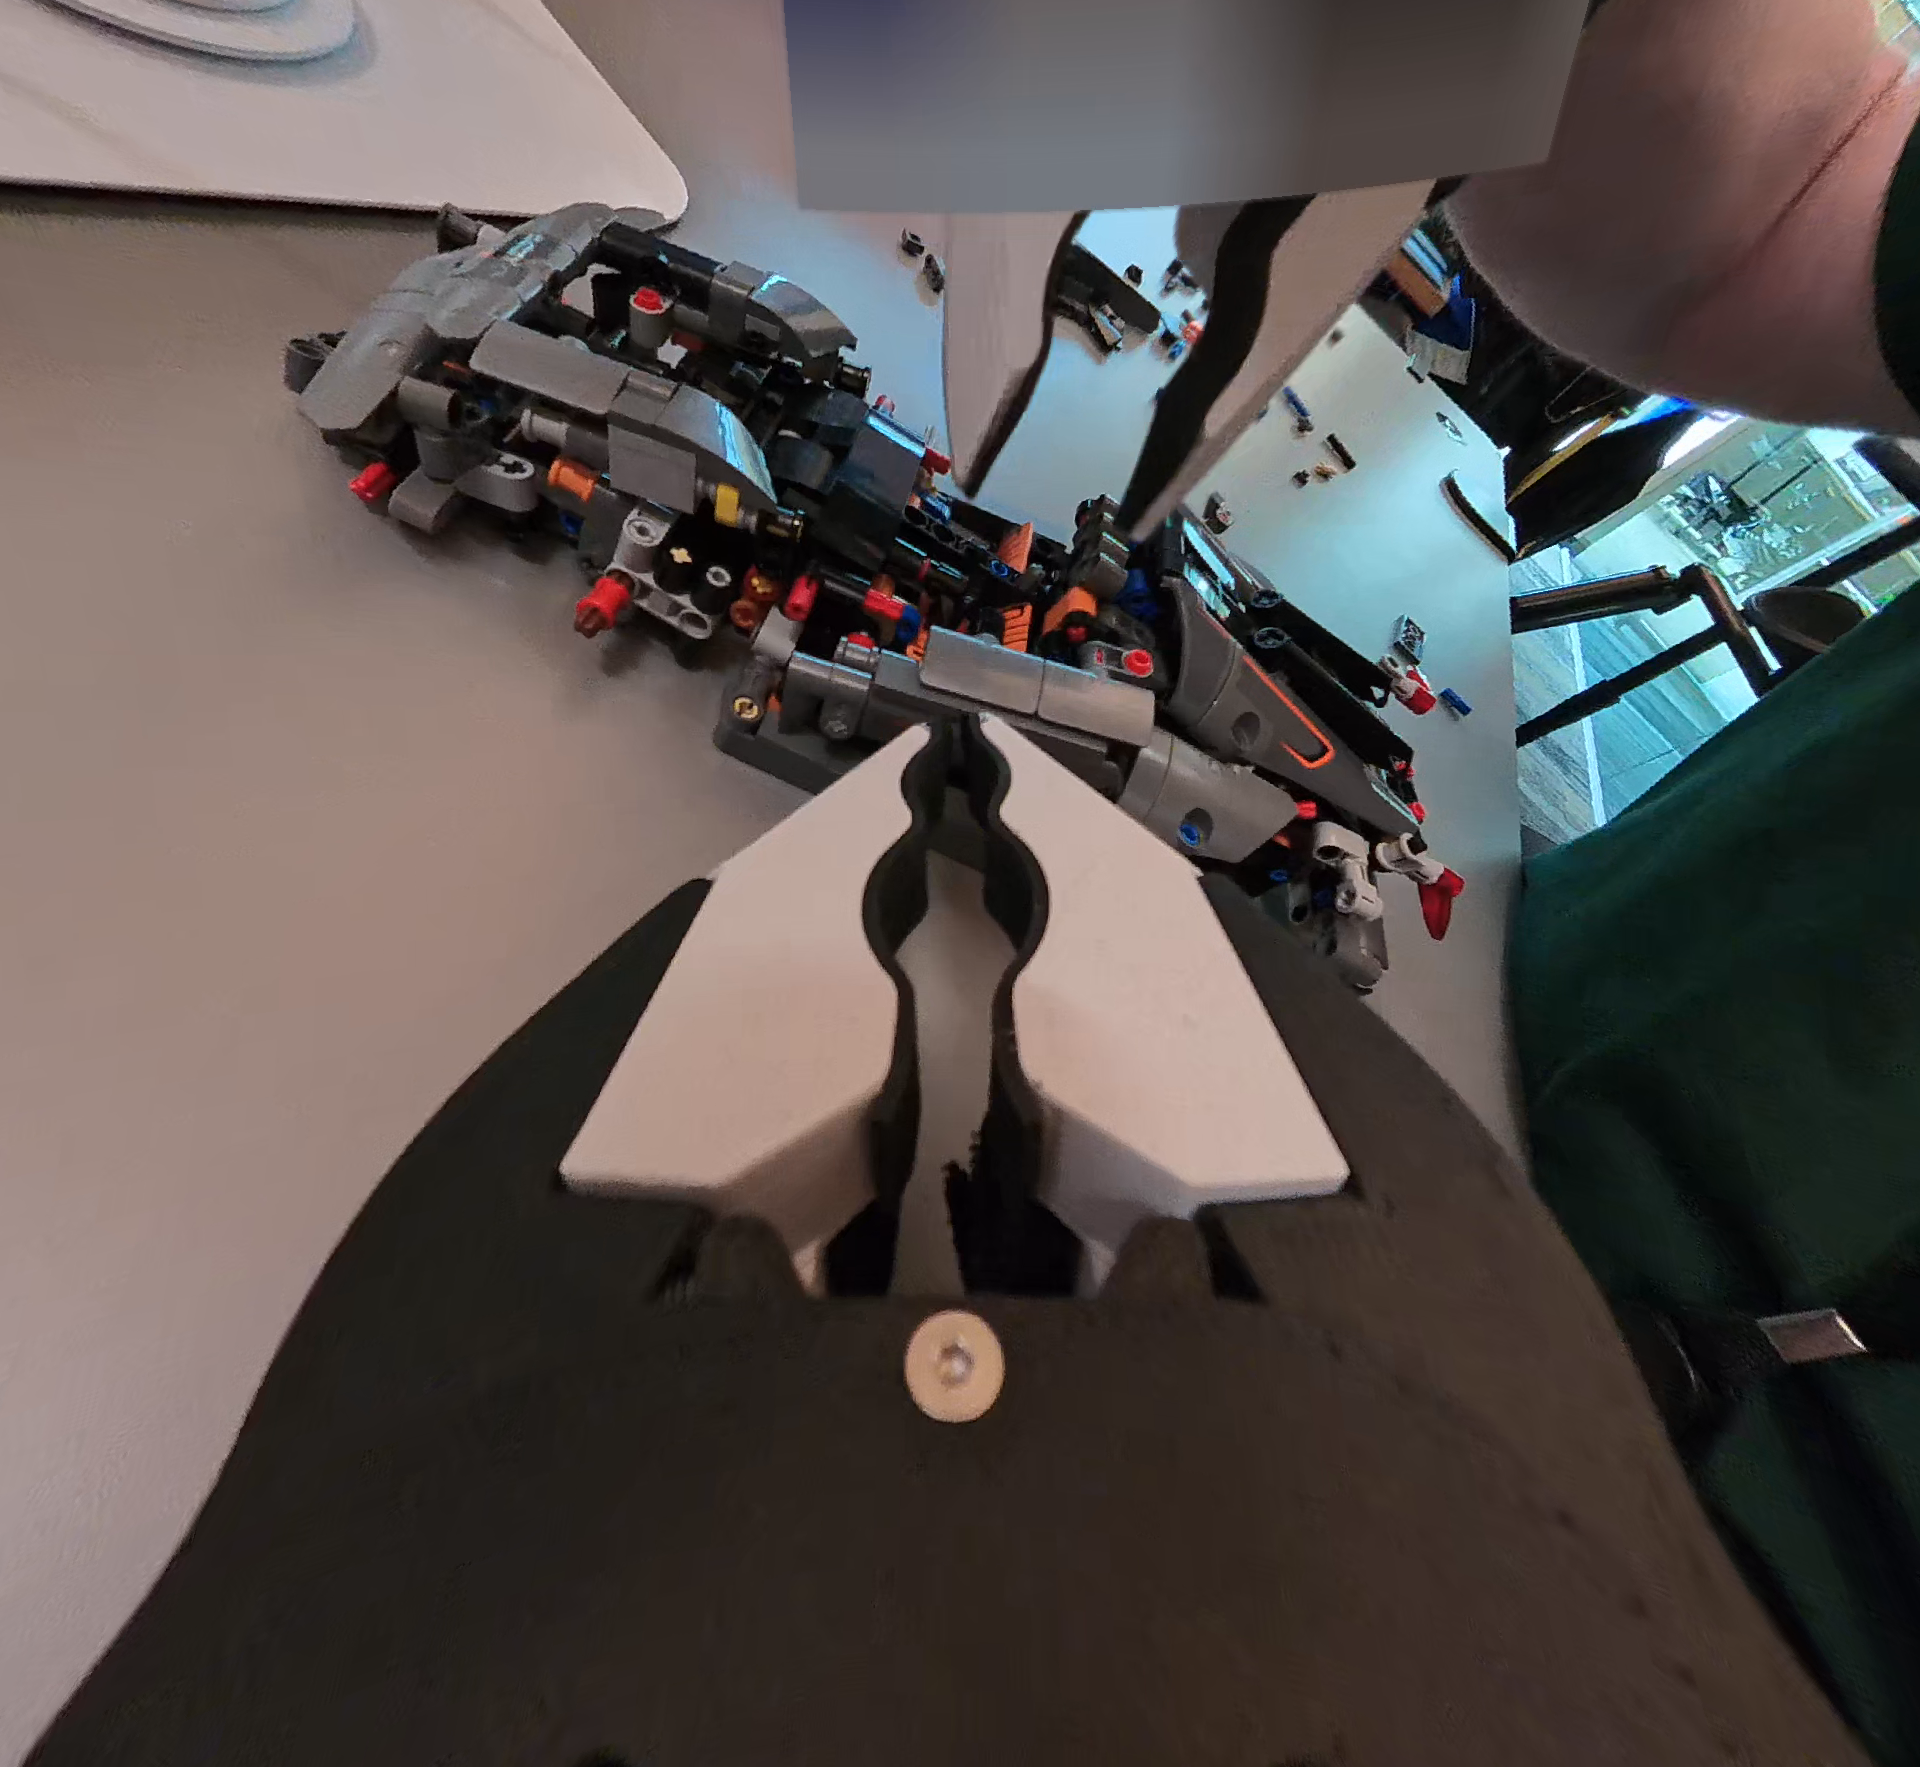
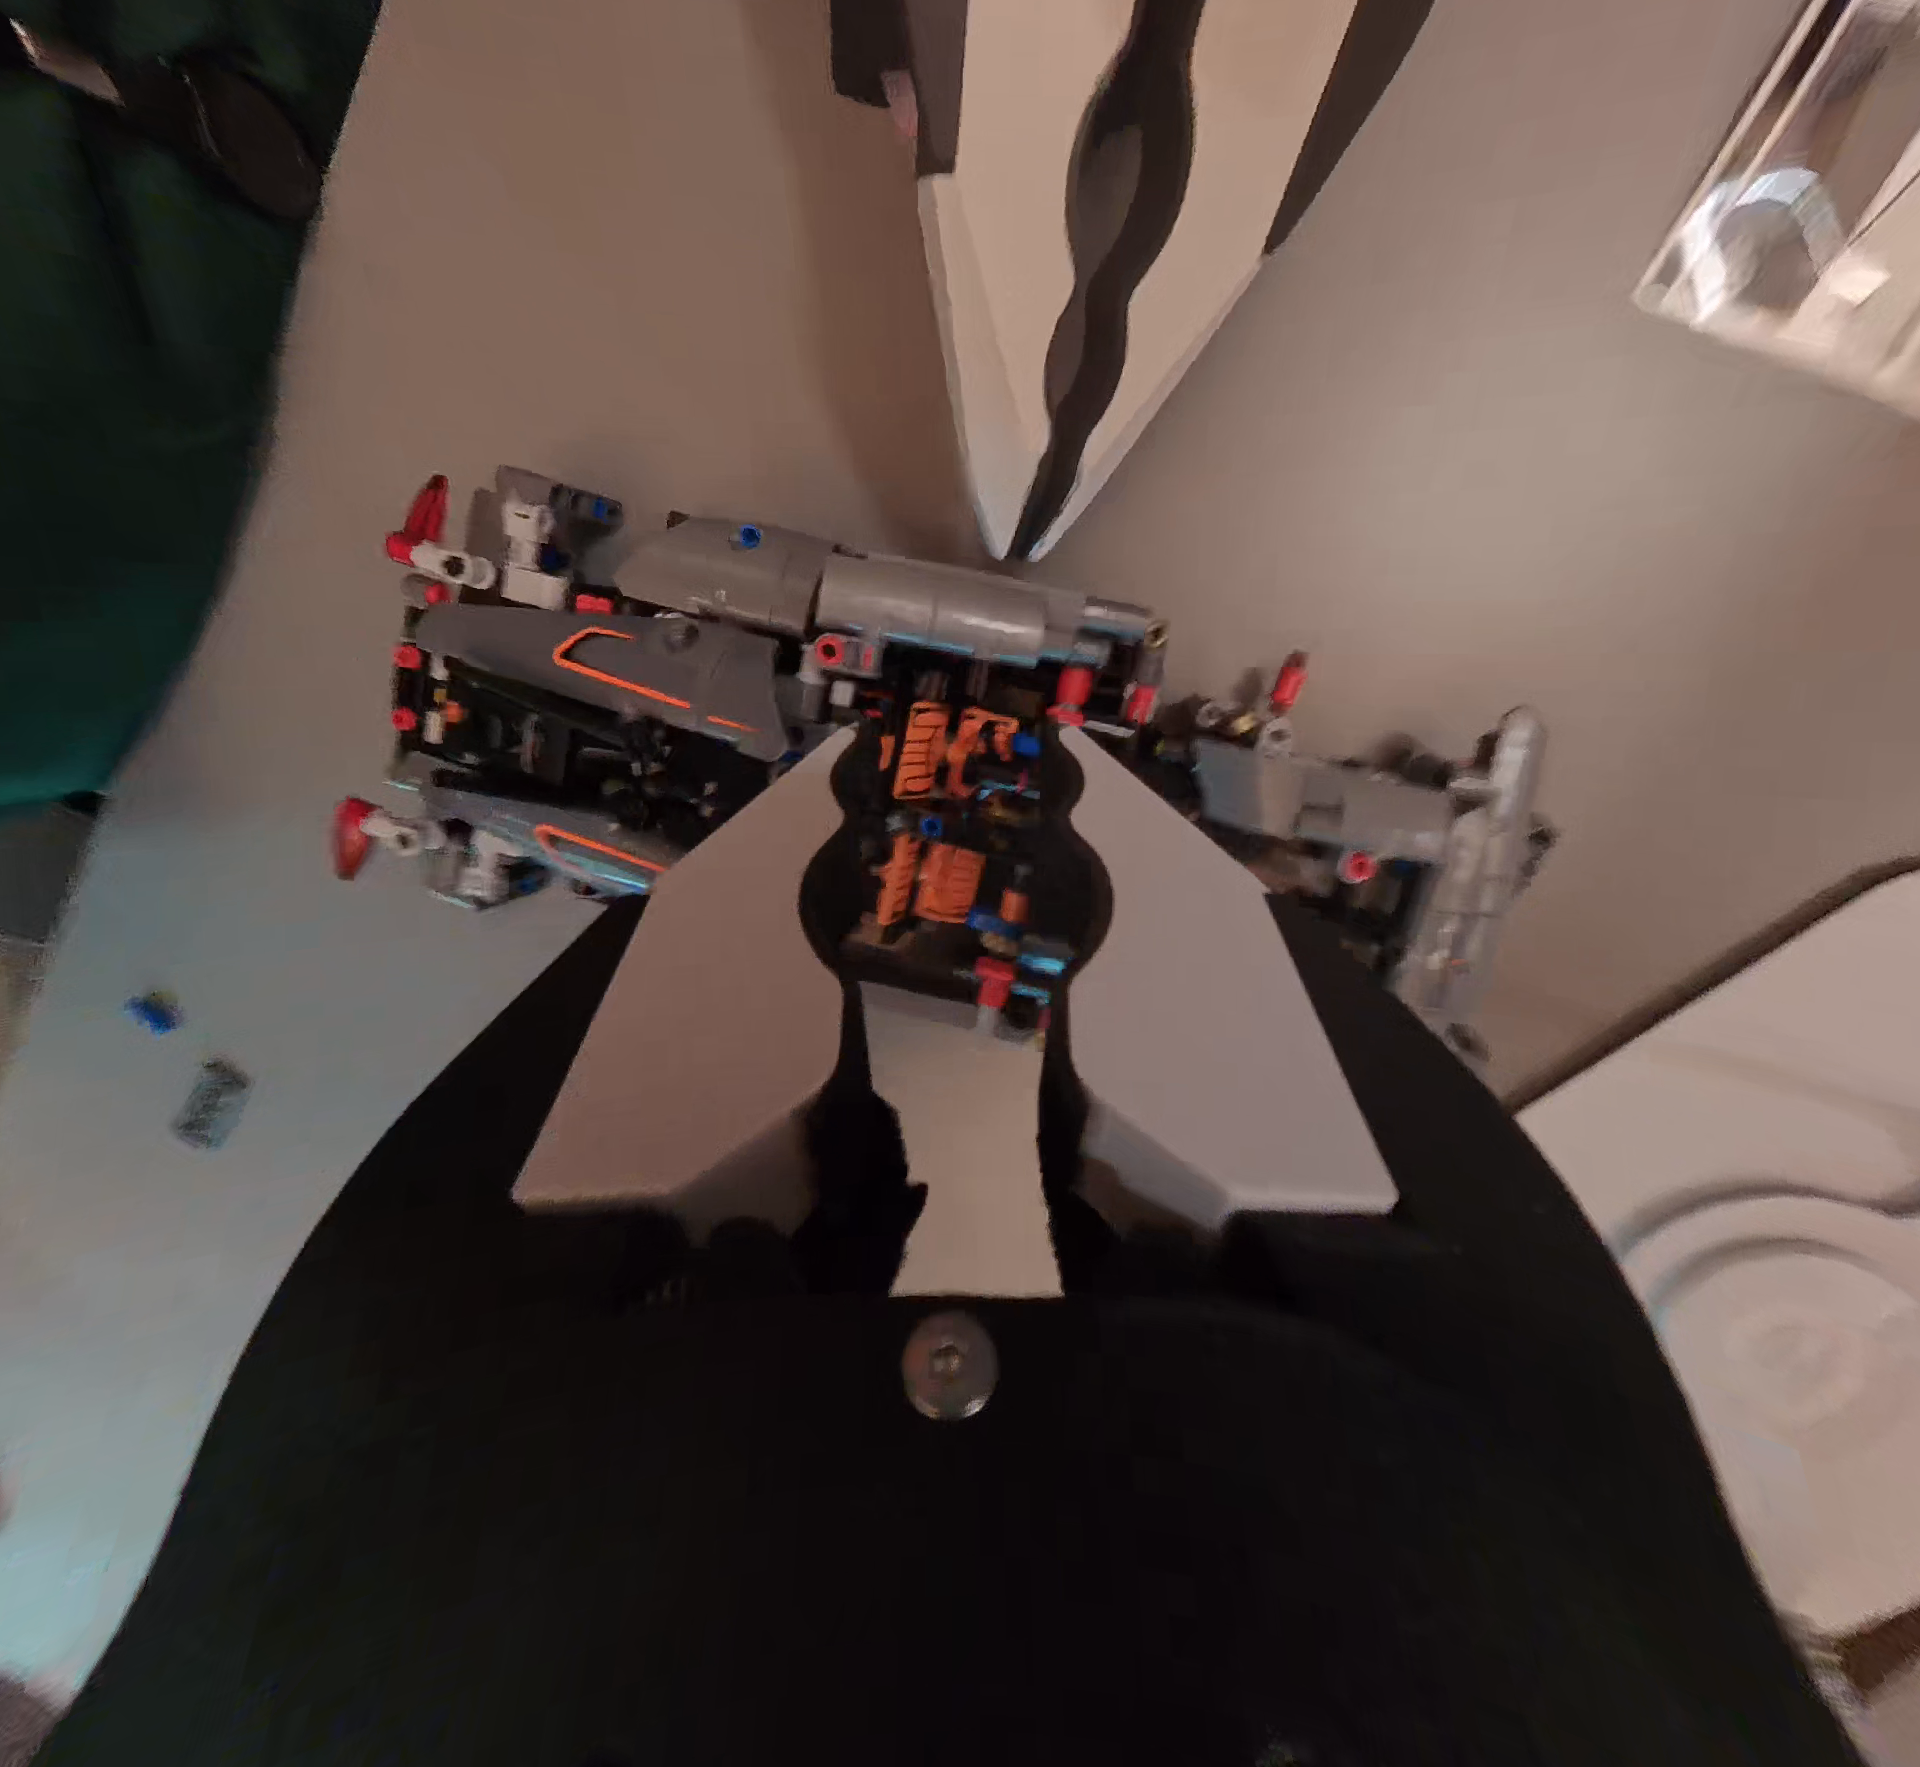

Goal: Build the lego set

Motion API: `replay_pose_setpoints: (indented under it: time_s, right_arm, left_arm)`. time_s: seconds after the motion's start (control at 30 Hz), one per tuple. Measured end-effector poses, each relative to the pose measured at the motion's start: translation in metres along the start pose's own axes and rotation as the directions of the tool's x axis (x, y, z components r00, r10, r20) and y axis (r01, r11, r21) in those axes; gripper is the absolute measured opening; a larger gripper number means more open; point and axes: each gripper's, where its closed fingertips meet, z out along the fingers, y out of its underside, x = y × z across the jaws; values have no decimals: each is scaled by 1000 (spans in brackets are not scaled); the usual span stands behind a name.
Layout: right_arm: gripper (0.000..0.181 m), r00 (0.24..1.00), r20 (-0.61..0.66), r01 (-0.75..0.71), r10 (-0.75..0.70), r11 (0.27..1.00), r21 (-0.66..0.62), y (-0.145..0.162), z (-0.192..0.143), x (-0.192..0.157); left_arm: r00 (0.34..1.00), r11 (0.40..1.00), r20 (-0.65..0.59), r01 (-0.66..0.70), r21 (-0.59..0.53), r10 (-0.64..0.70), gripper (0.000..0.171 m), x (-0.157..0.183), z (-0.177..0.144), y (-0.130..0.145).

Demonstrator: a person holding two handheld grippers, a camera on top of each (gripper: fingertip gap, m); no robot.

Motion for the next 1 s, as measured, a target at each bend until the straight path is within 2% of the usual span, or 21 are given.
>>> replay_pose_setpoints:
  time_s: [0.07, 0.17, 0.27, 0.5, 0.67, 0.87, 1.0]
  right_arm:
    - [28, 988, -62, 144, -144, 990, 0, -9, 0, 4]
    - [26, 939, -111, 308, -326, 940, -149, 0, 14, 13]
    - [27, 881, -135, 425, -453, 884, -195, 1, 25, 18]
    - [23, 835, -74, 531, -546, 833, -155, 1, 29, 13]
    - [31, 779, -64, 611, -624, 777, -150, -2, 31, 13]
    - [36, 728, 2, 681, -685, 723, -119, -4, 36, 13]
    - [32, 704, 73, 710, -706, 697, -99, -2, 39, 8]
  left_arm:
    - [1000, 1000, 3, 10, -10, -10, 0, 1, 1, 2]
    - [1000, 1000, 8, 23, -17, -23, 0, 2, 3, 4]
    - [999, 1000, 30, 20, -18, -19, 0, 1, 4, 6]
    - [999, 999, 37, 27, -39, -25, 0, 0, 6, 8]
    - [999, 998, 27, 39, -40, -38, 0, 0, 6, 8]
    - [999, 998, 17, 45, -41, -44, 0, 0, 6, 8]
    - [999, 997, 9, 48, -54, -48, 0, 1, 8, 10]
